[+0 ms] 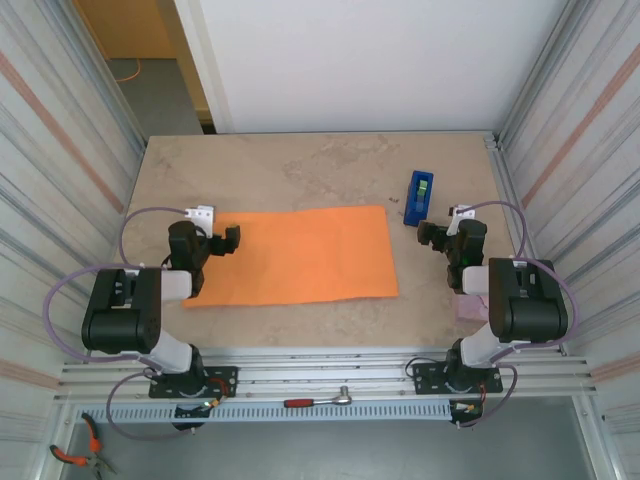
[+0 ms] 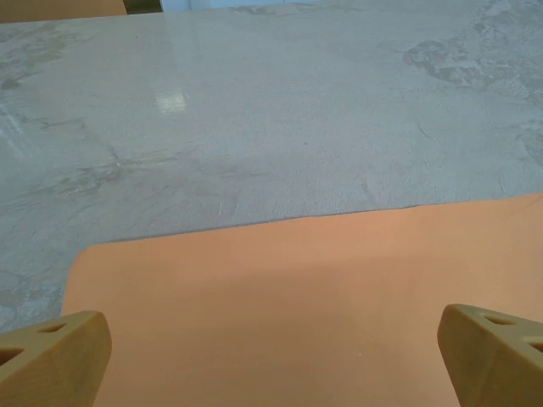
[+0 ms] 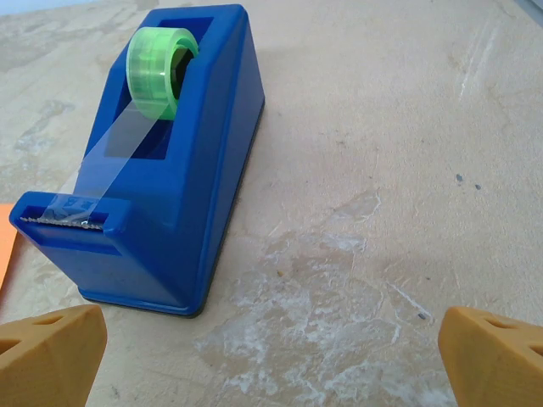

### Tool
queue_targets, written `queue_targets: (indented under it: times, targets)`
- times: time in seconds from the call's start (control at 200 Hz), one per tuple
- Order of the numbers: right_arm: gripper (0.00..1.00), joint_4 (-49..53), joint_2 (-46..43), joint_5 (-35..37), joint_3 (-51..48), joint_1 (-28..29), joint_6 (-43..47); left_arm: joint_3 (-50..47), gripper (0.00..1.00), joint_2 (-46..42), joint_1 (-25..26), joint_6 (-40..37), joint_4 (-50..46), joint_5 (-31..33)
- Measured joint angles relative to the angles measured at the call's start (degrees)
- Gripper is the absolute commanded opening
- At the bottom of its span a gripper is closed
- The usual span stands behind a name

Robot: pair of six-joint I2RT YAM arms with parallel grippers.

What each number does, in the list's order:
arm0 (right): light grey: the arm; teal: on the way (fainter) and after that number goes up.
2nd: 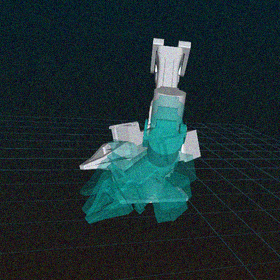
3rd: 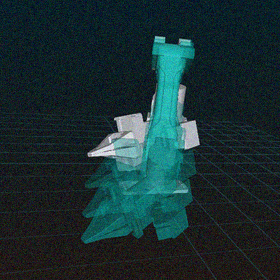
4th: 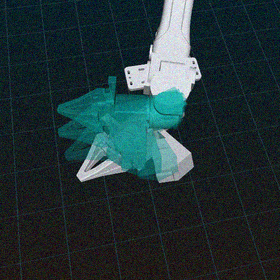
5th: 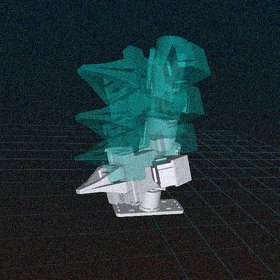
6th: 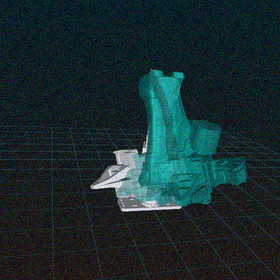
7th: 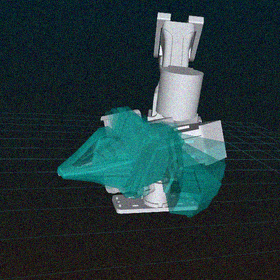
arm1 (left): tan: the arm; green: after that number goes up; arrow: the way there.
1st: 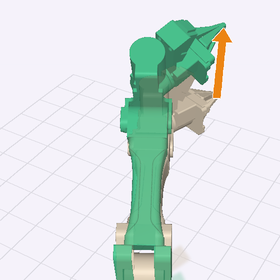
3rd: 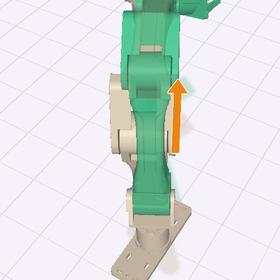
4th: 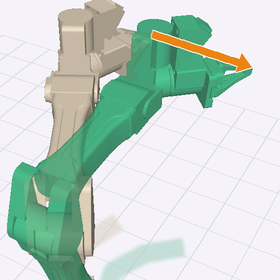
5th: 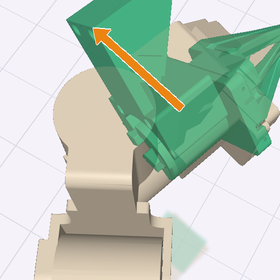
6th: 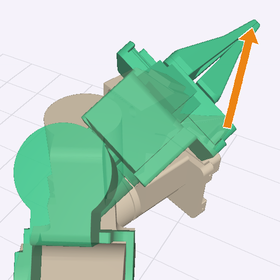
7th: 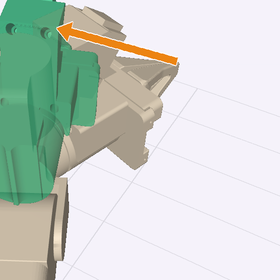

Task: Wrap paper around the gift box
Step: Pick up the gift box from the middle-right of the table.

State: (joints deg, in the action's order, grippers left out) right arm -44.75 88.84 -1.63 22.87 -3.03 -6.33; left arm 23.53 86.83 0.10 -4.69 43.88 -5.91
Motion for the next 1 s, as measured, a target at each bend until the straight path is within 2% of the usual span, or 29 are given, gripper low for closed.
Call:
queue_targets:
  times: [0.997]
  targets:
    - [0.99, 0.00, 0.00, -1.05, 0.00, -0.46, 0.00, 0.00, 0.99, 0.00, -0.15, 0.42, 0.00, -0.28]
